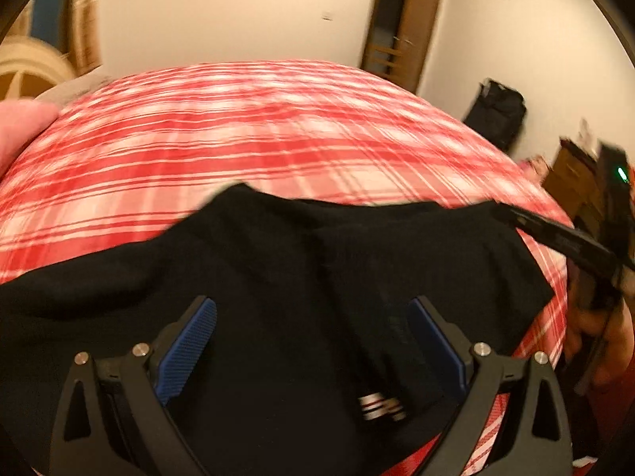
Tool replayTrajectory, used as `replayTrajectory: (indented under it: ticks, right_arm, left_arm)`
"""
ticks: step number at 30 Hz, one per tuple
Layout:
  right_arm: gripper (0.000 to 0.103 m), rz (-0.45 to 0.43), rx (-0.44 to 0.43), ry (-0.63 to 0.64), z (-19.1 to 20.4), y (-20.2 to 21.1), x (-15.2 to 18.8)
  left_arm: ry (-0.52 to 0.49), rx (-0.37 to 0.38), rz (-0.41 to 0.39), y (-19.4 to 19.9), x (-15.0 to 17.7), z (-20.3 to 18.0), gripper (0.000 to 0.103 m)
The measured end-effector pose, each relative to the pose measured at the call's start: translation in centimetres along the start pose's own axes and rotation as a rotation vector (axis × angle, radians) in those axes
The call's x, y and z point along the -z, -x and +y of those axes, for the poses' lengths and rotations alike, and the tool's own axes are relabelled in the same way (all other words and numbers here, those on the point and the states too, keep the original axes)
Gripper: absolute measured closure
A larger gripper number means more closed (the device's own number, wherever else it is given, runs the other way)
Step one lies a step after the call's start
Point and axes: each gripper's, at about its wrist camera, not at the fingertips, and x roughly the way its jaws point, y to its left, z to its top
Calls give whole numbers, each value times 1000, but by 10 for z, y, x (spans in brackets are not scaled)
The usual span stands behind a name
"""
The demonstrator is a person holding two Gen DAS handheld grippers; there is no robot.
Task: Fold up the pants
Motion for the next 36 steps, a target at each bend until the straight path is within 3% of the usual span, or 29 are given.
replayTrajectory:
  ticks: [3,7,12,15,20,25,27,30,32,34,36]
  right_arm:
    - [62,55,30,-25,-7,-22,7]
    - [62,6,79,3,-5,-32,6]
    - [62,8,63,-40,-14,-25,-1]
    - [62,-62,21,-35,-8,-3,0]
    - [62,-78,-122,-21,31,11,11]
    - [62,-38,-267,187,106,6,17]
    - [62,-21,-271,213,121,-2,14]
    - [62,51,-295,152,130,-29,10]
    - [57,62,-265,158,138,-44,14]
    - [41,38,-234,236,153,-50,18]
    - [34,43,-198,296,163,-51,19]
  left_arm:
    - [-18,-19,39,-15,3,-15,5]
    - [-49,-70,88,-29,12,-24,5]
    - [-56,-76,85,-25,14,-27,4]
    - [-49,-71,72,-17,14,-21,4]
    - [26,-128,17,9,15,19,4]
    - [130,-269,-27,44,25,75,4]
    - [182,-334,-42,60,33,102,4]
    - [258,-426,-50,80,47,138,4]
    - [313,-477,-44,91,58,162,4]
    - [348,-507,-48,98,66,174,4]
    - [388,-542,-57,107,75,187,4]
